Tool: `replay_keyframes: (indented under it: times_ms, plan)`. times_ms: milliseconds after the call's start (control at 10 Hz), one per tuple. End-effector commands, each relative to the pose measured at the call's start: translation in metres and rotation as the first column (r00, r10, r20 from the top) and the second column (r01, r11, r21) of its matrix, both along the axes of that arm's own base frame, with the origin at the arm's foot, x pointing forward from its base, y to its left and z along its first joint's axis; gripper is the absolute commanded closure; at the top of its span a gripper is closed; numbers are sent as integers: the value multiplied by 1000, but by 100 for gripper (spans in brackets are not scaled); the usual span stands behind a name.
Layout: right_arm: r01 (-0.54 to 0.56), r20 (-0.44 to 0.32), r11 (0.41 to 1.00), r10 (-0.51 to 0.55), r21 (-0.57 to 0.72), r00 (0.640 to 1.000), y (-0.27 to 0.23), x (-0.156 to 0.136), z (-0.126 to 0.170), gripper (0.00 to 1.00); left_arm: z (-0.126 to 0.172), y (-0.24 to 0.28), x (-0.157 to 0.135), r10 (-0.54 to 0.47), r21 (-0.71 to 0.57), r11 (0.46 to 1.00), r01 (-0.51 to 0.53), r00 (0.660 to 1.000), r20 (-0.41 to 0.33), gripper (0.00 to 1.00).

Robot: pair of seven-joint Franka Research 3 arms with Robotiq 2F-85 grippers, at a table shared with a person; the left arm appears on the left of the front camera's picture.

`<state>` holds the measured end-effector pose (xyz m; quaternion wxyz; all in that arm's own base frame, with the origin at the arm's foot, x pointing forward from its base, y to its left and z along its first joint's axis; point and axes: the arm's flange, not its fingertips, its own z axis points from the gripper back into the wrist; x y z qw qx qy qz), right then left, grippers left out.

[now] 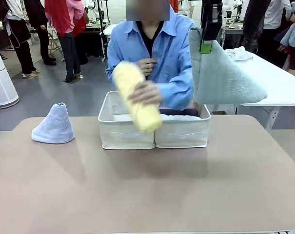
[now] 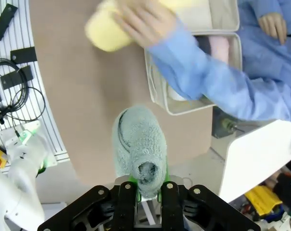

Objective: Sort the towels based on their folding style.
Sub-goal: Pick up one triangle-folded towel and place it in the left Fabric basket.

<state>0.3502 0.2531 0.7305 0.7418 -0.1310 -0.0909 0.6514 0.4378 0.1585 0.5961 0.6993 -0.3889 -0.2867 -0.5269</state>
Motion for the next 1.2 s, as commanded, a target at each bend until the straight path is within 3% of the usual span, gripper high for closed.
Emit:
replay_keyframes:
  times_ms: [0,1100]
  plan:
    - [0,35,1000,0,0,999,-7,-7,3,83,2,-1,-1,9,-2,1000,-9,1000,6,0]
    - [-30,11,1000,30,-6,999,1,2,3,83,2,-1,-1,9,-2,1000,-9,1000,6,0]
